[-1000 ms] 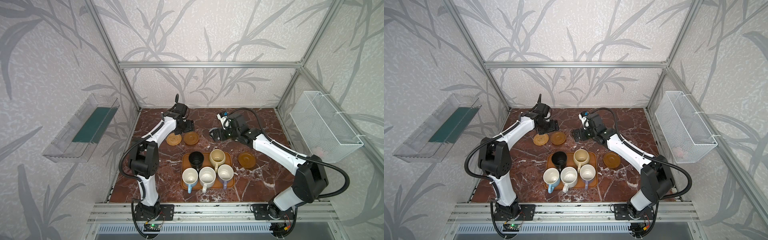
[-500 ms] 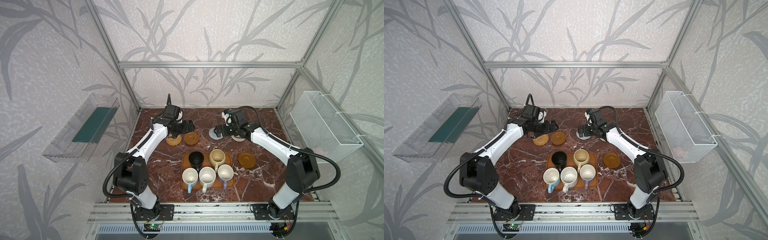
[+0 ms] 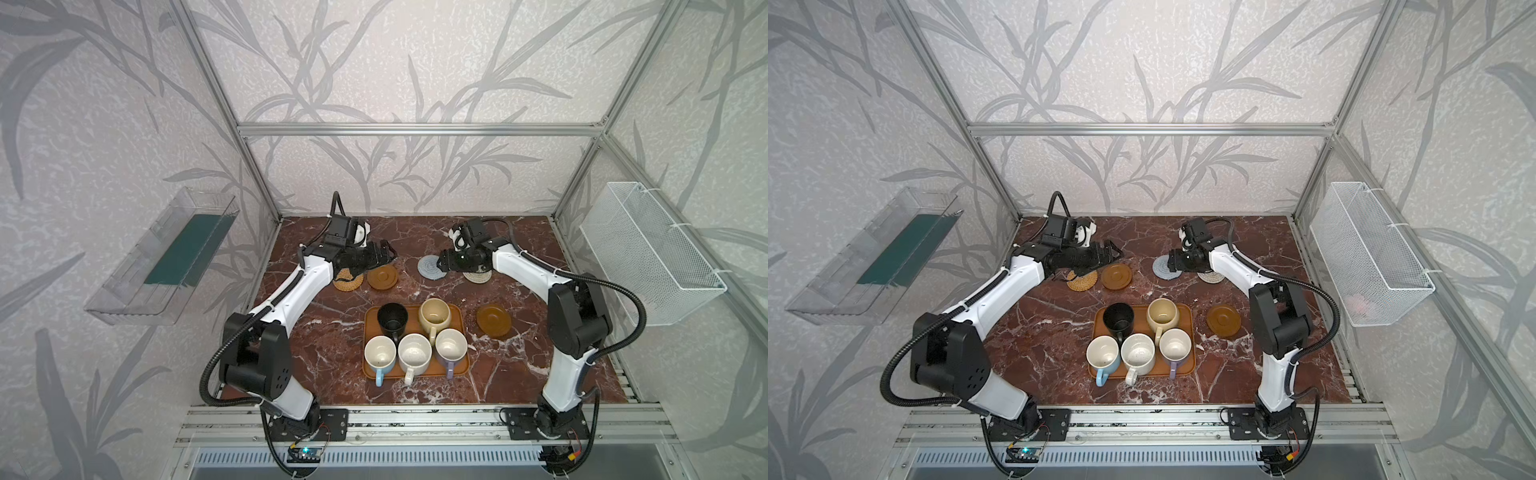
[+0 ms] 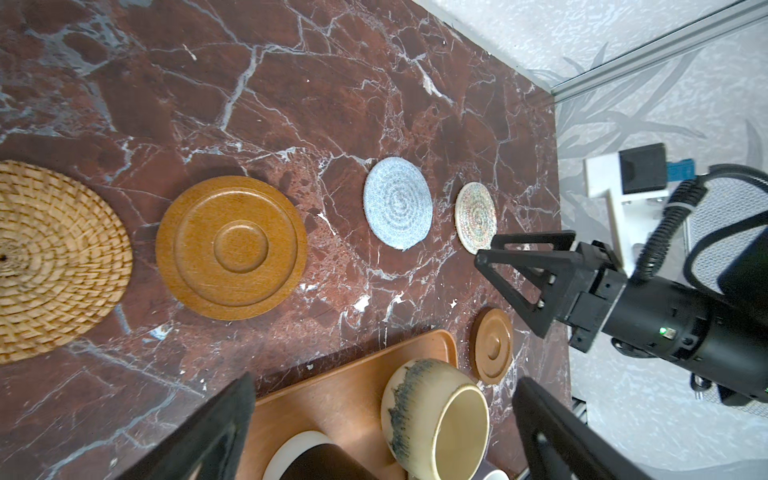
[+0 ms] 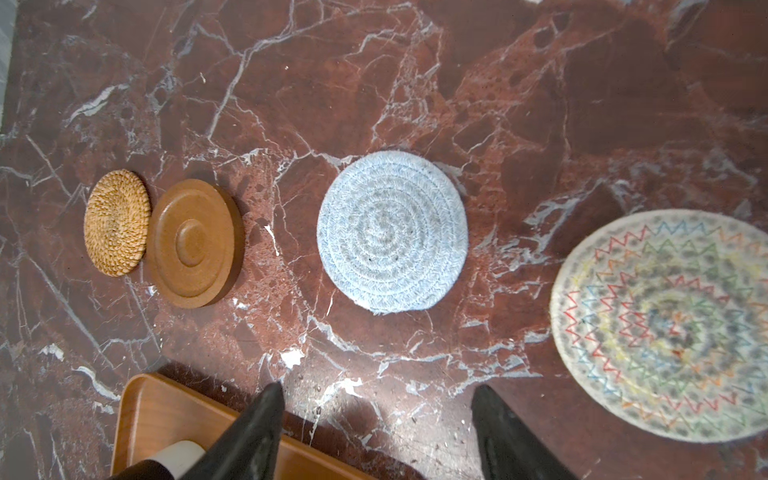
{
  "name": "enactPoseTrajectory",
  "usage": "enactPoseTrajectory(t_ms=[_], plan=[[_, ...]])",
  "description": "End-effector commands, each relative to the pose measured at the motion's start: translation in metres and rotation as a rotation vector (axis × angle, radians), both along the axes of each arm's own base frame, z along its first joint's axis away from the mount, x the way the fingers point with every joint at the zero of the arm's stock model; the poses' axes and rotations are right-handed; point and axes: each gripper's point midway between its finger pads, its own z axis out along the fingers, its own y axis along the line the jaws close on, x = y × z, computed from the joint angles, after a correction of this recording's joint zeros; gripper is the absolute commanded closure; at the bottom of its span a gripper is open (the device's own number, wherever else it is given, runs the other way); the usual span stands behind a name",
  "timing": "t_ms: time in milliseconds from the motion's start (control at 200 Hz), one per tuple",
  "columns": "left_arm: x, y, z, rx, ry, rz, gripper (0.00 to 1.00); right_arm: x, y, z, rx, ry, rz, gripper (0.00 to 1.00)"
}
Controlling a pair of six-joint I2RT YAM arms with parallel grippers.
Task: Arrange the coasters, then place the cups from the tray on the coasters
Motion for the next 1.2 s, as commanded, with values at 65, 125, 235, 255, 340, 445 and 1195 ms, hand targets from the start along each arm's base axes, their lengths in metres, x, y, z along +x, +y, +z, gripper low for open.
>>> enactPoseTrajectory(t_ms=[65, 125, 235, 255, 340, 445, 1195], plan=[[0.008, -0.011, 0.0, -0.075, 0.002, -0.005, 0.01, 0.013, -0.005, -0.014, -0.046, 0.026, -0.025, 0.36], [0.011, -0.014, -0.003, -0.083, 0.015, -0.01, 0.01, 0.018, -0.006, -0.02, -0.069, 0.026, -0.023, 0.41], [0.016, -0.015, -0.009, -0.083, 0.027, 0.003, 0.01, 0.022, -0.01, -0.037, -0.108, 0.059, -0.017, 0.45], [0.017, -0.015, -0.009, -0.081, 0.024, 0.005, 0.01, 0.022, -0.011, -0.039, -0.109, 0.064, -0.018, 0.46], [0.02, -0.009, -0.014, -0.021, 0.018, 0.027, 0.01, 0.025, -0.014, -0.048, -0.111, 0.08, -0.023, 0.49], [0.022, -0.008, -0.014, 0.059, 0.005, 0.024, 0.01, 0.028, -0.016, -0.056, -0.121, 0.1, -0.011, 0.52], [0.041, -0.018, -0.037, 0.028, 0.054, 0.066, 0.01, 0.049, -0.013, -0.082, -0.17, 0.144, 0.034, 0.65]])
